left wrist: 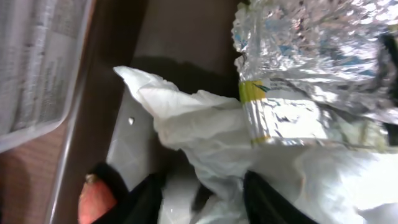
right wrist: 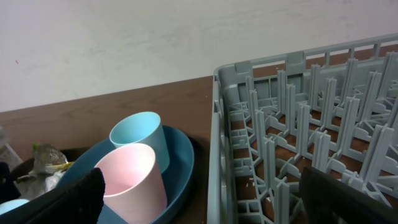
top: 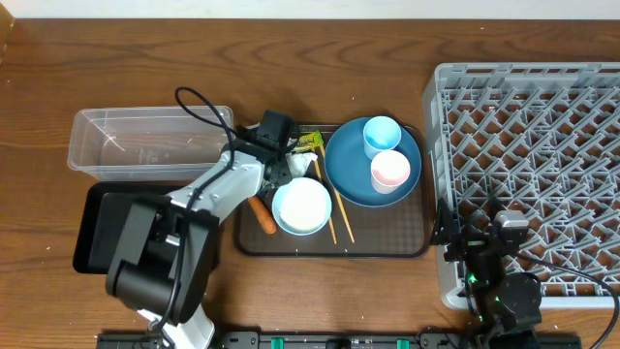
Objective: Sort waste into correct bins and load items into the dishwasher rack
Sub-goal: 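Lower the left gripper and grasp the white tissue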
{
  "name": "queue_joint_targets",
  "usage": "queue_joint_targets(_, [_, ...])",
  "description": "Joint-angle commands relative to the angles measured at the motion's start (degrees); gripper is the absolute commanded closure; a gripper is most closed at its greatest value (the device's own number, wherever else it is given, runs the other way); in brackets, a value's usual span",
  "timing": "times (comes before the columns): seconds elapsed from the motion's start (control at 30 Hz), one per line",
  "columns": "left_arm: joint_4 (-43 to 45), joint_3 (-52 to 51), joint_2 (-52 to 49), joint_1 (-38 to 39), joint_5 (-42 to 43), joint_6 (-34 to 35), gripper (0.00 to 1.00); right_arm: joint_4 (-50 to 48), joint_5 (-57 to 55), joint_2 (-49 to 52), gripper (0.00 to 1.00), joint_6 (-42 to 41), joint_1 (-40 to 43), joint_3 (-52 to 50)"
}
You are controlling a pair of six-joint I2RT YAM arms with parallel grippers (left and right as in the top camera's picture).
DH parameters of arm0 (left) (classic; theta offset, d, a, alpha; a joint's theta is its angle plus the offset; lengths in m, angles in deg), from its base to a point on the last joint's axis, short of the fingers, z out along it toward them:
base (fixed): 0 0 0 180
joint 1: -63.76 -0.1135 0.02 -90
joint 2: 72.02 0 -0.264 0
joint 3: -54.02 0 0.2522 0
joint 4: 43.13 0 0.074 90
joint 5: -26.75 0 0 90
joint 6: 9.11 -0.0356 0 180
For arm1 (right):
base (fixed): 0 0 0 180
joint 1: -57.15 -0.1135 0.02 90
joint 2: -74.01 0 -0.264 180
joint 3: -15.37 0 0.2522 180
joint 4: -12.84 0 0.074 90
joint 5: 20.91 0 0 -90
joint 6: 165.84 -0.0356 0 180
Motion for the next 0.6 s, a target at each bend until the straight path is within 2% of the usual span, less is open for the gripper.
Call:
queue_joint_targets(0.0, [0.2,-0.4,-2.7,0.0,-0.7,0.0,0.63,0.2,0.0,0.0,0.01,0.3,0.1,-0.1])
queue_joint_targets(0.17, [0.1,-0.3,-2.6,0.0,-0.7,0.0,0.88,0.2,0.0,0.0,0.01,0.3,0.1,-0.1])
queue_joint_targets(0.23, [-0.1,-0.3,-1.5,-0.1,-0.7,0.0,0.94,0.2,0.0,0.0,0.01,0.3,0.1,-0.1])
queue_joint_targets(0.57, [-1.7,-0.3,14.5,-0.1,-0.7,-2.3,0.94,0.2,0.0,0.0,0.01,0.3,0.1,-0.1])
